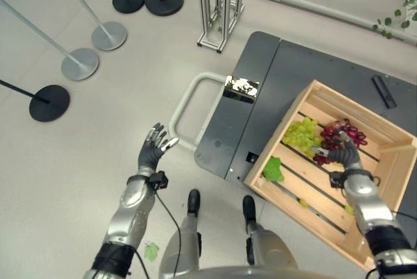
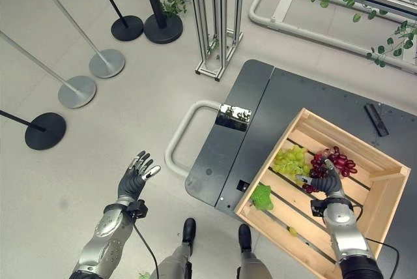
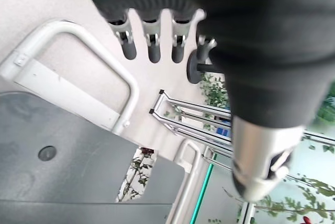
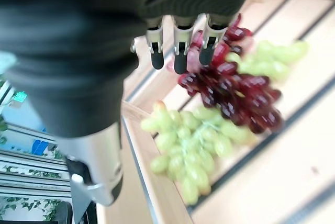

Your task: Pick up the fruits from the basket on one side to the basket on the other side

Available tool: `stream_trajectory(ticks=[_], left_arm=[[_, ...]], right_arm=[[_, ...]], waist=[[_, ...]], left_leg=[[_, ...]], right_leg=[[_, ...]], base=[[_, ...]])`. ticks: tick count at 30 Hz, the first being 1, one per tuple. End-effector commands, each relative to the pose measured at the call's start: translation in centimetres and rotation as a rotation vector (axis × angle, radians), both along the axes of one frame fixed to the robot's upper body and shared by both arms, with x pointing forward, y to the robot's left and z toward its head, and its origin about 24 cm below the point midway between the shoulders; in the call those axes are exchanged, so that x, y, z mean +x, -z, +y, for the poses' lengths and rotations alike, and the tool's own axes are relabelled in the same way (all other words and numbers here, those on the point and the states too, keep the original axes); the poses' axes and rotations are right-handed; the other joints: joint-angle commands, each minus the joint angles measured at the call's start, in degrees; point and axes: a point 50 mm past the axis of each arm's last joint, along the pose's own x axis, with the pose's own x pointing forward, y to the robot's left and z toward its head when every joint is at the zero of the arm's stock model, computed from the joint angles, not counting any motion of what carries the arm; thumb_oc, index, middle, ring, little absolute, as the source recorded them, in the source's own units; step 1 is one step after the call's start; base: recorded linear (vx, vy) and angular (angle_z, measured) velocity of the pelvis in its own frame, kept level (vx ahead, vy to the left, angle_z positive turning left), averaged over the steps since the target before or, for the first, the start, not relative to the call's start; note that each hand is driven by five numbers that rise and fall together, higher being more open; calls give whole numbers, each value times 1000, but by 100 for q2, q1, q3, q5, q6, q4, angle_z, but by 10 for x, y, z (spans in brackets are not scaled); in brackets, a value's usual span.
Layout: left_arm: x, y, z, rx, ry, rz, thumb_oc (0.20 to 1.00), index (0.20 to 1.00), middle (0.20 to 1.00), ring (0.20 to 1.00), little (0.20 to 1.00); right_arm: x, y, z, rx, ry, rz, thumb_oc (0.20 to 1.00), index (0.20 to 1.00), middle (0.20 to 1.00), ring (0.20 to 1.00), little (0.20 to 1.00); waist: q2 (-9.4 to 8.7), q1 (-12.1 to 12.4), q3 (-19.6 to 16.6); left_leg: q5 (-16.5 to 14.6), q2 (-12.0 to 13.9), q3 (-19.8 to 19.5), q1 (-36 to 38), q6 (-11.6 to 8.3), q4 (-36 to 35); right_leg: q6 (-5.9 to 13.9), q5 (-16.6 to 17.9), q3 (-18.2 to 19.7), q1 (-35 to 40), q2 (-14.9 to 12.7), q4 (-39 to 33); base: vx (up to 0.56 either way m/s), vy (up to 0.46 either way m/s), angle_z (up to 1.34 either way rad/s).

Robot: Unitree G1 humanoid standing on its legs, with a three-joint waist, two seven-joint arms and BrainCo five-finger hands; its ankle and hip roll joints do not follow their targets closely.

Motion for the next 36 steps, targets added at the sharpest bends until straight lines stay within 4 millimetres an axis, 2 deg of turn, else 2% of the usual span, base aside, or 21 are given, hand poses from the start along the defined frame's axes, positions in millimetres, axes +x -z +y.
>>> stream_trajectory(ticks=[1, 6, 19, 21, 29, 30, 32, 35, 36], left_arm=[[4, -4, 0, -7, -10, -28, 1000, 1000, 1000, 1000, 1000], [5, -1, -1, -10, -24, -9, 1000, 1000, 1000, 1000, 1000], [8, -9, -1, 29, -4, -41, 1000, 1000, 1000, 1000, 1000], [12, -20, -3, 106, 65, -90, 1000, 1000, 1000, 1000, 1000], [20, -42, -12, 196, 157, -183, 1000, 1000, 1000, 1000, 1000], [22, -47, -19, 216, 203, -202, 1000, 1000, 1000, 1000, 1000], [22, -47, -19, 215, 203, -204, 1000, 1000, 1000, 1000, 1000], [23, -64, -40, 231, 334, -278, 1000, 1000, 1000, 1000, 1000], [23, -64, -40, 230, 333, -278, 1000, 1000, 1000, 1000, 1000]], right_arm=[[2, -14, -7, -19, 13, -73, 1000, 1000, 1000, 1000, 1000], [2, -11, -5, -11, 18, -62, 1000, 1000, 1000, 1000, 1000], [2, -6, -12, -10, 55, -31, 1000, 1000, 1000, 1000, 1000], [2, -6, -17, -22, 64, -21, 1000, 1000, 1000, 1000, 1000], [4, -8, -30, -109, 50, 44, 1000, 1000, 1000, 1000, 1000], [8, -13, -36, -160, 37, 69, 1000, 1000, 1000, 1000, 1000], [9, -14, -36, -160, 36, 68, 1000, 1000, 1000, 1000, 1000], [23, -32, -48, -285, 3, 108, 1000, 1000, 1000, 1000, 1000], [24, -33, -48, -286, 2, 107, 1000, 1000, 1000, 1000, 1000]], waist=[[-187, -54, -300], [-195, -58, -279], [-190, -41, -186], [-175, -61, -169], [-154, -91, -100], [-147, -92, -74], [-143, -94, -70], [-77, -93, 6], [-75, -96, 9]], left_leg=[[-575, 88, -116, -418, -288, 582], [-579, 91, -109, -446, -282, 599], [-565, 119, -71, -541, -292, 625], [-566, 131, -54, -541, -299, 624], [-550, 148, -3, -582, -313, 618], [-534, 156, -6, -606, -322, 625], [-534, 158, -5, -610, -323, 625], [-488, 171, 17, -650, -334, 615], [-487, 172, 18, -652, -334, 615]], right_leg=[[432, -1046, -246, -247, -485, 612], [433, -1045, -239, -295, -493, 640], [433, -1050, -228, -426, -500, 704], [442, -1039, -218, -450, -498, 715], [442, -1028, -179, -548, -485, 761], [445, -1021, -173, -588, -487, 770], [444, -1021, -171, -593, -485, 773], [453, -1007, -146, -681, -484, 806], [453, -1006, -144, -684, -483, 807]], base=[[0, 0, 0], [0, 0, 0], [0, 0, 0], [0, 0, 0], [-15, -2, -1], [-37, -12, -2], [0, 0, 0], [-38, 3, -5], [-25, 10, -5]])
